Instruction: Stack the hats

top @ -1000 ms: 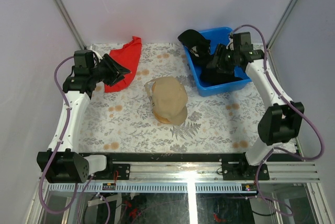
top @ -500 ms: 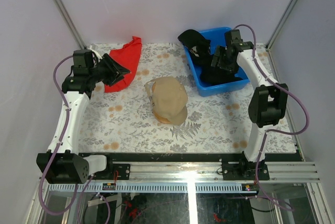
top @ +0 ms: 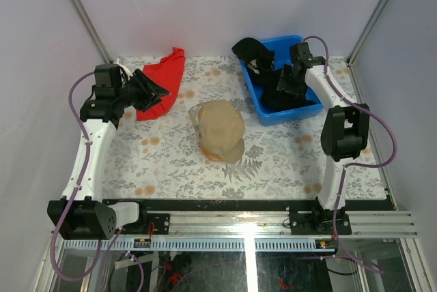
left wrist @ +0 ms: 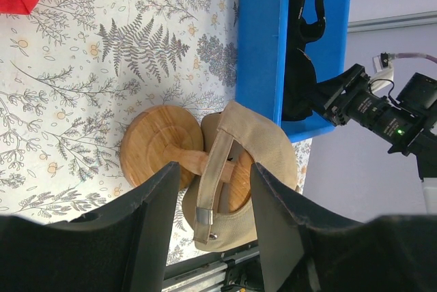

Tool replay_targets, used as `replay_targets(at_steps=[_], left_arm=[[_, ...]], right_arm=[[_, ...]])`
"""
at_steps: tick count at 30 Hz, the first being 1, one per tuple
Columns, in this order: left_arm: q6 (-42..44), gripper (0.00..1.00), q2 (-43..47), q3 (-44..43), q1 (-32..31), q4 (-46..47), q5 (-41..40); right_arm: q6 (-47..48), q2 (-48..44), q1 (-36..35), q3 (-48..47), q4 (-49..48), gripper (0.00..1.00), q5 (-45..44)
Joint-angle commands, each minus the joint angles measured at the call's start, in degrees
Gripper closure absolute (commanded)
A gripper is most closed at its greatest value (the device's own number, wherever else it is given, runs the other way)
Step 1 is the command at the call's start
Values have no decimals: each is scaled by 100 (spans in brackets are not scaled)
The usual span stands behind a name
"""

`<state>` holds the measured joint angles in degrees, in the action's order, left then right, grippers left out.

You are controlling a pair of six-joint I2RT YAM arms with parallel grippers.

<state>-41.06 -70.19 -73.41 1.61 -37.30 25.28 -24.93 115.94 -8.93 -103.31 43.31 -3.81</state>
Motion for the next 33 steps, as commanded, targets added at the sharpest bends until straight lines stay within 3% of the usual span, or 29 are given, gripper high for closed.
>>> replay_targets(at_steps=[1, 4, 6, 13, 22, 28, 33], left_arm=[[45, 55, 153, -219, 32, 10, -17], [57, 55, 178, -247, 28, -26, -29], [26, 56, 187, -280, 28, -31, 14], [-144, 60, 105, -806, 20, 24, 540], [-993, 46, 440, -793, -150, 1382, 1423], [-1312, 41, 421, -560, -910, 2204, 1269], [-2015, 41, 428, -282, -1531, 2853, 607]], right_arm=[[63, 78, 21, -161, -143, 46, -182], [81, -4, 15, -193, -178, 82, -230], [114, -132, 21, -236, -187, 99, -270], [-13, -1068, 16, -482, -84, 100, -104], [-705, -1678, 15, -1329, 168, 100, 969], [-1654, -1779, 16, -1655, -93, 100, 2321], [-2510, -2199, -2, -1220, -853, 100, 2867]])
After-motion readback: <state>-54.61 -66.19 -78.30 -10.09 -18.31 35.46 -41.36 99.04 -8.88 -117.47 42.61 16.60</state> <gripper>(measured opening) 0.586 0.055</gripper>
